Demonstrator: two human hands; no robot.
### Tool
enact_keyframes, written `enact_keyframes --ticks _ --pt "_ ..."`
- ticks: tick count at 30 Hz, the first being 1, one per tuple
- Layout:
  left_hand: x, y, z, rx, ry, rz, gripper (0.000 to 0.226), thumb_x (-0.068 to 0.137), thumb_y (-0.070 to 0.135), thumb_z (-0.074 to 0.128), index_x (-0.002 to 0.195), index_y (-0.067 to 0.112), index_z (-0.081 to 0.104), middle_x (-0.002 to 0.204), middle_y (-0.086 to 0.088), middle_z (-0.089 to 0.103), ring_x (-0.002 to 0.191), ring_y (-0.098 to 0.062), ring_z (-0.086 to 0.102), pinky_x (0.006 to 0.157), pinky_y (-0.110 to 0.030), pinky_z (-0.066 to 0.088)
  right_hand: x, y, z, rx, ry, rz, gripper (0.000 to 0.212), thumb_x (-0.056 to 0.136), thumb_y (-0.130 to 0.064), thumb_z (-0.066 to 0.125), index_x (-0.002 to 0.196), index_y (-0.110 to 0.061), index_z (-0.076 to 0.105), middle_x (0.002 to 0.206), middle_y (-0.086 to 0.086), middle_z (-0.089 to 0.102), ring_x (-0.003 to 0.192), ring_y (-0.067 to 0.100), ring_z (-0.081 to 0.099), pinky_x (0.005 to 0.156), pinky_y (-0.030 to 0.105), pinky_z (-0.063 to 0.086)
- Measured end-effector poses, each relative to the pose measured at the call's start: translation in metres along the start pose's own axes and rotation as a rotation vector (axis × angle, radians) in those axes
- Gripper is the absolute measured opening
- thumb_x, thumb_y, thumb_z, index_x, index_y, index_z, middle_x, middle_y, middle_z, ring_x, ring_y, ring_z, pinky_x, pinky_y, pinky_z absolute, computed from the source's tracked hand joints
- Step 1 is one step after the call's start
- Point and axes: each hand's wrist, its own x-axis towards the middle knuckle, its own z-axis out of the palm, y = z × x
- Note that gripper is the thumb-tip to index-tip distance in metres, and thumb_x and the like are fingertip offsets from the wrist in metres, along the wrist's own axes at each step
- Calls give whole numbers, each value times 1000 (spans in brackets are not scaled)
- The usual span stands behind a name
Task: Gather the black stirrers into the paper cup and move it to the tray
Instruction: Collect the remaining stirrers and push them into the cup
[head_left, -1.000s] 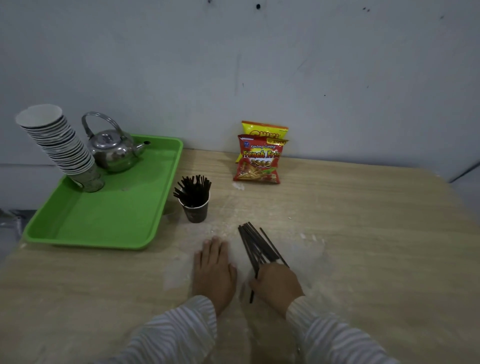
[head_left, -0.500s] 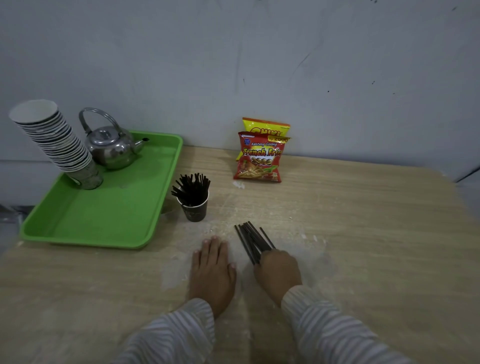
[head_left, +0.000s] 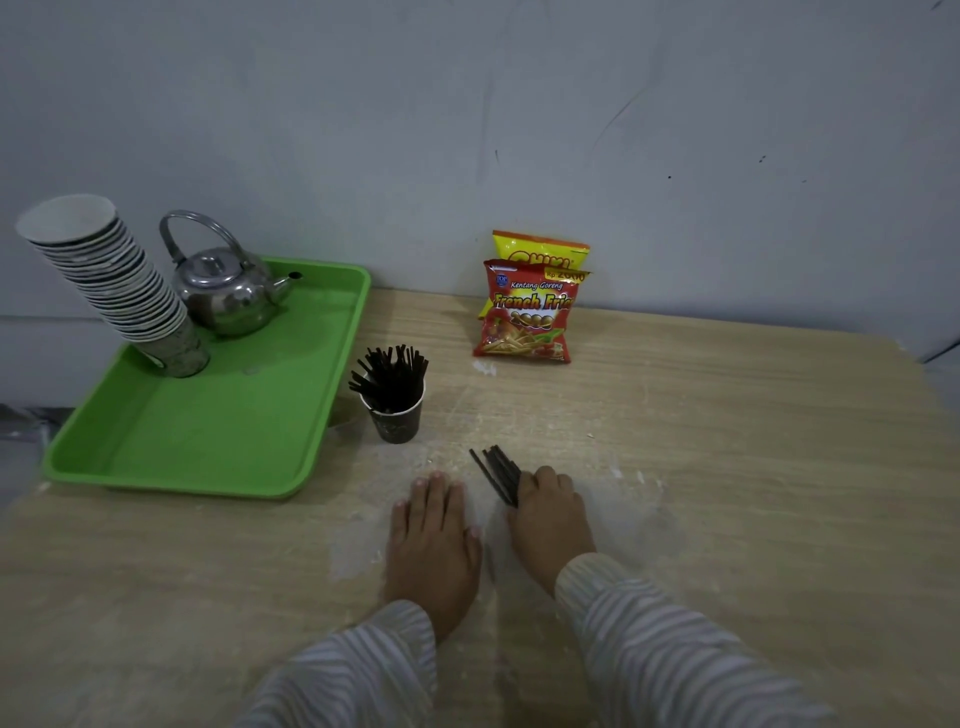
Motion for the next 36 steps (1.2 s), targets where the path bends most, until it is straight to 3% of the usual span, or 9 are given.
enact_keyframes --ticks 3,5,9,11,14,18,24,29,36 --pt "0 -1 2 3 -30 7 57 94 34 32 146 13 24 157 -11 19 145 -29 9 117 -47 8 1 0 -2 8 -5 -9 31 93 -12 39 123 -6 46 119 12 51 105 27 46 87 36 42" --pt "0 -1 0 -17 -26 -1 57 92 32 35 144 11 29 155 -13 25 144 -31 14 116 -49 11 3 -1 -5 -4 -10 24 31 93 -11 38 122 -5 46 120 12 50 107 27 46 89 36 42" --pt "-1 1 -5 6 -37 -18 62 88 37 19 142 9 35 152 -15 31 142 -33 21 115 -51 18 7 -12 -5 -62 -62 1 33 90 -3 35 119 1 49 119 16 50 106 30 47 89 37 43" --pt "-1 2 -7 -13 -42 -27 61 87 35 21 137 7 43 147 -18 40 138 -36 30 112 -54 25 7 -17 -5 -112 -71 -21 32 90 -2 36 117 2 51 118 19 52 106 32 48 89 39 43" --pt "-1 3 -9 -9 -62 -21 58 88 32 25 138 7 40 149 -18 37 139 -36 27 112 -54 22 7 -21 -4 -187 -69 -78 29 90 -3 36 114 3 52 115 22 54 104 34 50 87 42 44" --pt "-1 5 -12 -13 -65 -12 61 83 31 24 128 2 53 137 -21 51 129 -40 44 102 -59 37 8 -25 0 -203 -42 -99 29 91 -5 31 112 4 49 112 23 55 100 34 52 83 43 45" --pt "0 3 -8 4 -126 -27 72 82 38 3 146 9 21 157 -13 17 145 -32 8 117 -49 5 15 -26 2 -155 -65 -26 30 94 -13 28 116 -1 44 117 18 51 103 32 50 83 39 46" --pt "0 7 -15 34 -101 -39 60 81 31 30 125 2 57 133 -20 56 124 -37 51 98 -57 42 16 -21 2 -165 -49 -56 29 92 -16 29 114 -4 45 115 18 52 100 31 51 81 39 45" --pt "-1 10 -20 45 -91 -39 58 81 31 31 123 1 58 131 -20 58 122 -38 53 96 -57 44 10 -19 7 -138 -4 -146 27 91 -14 26 108 -6 46 108 16 57 93 30 54 78 39 44"
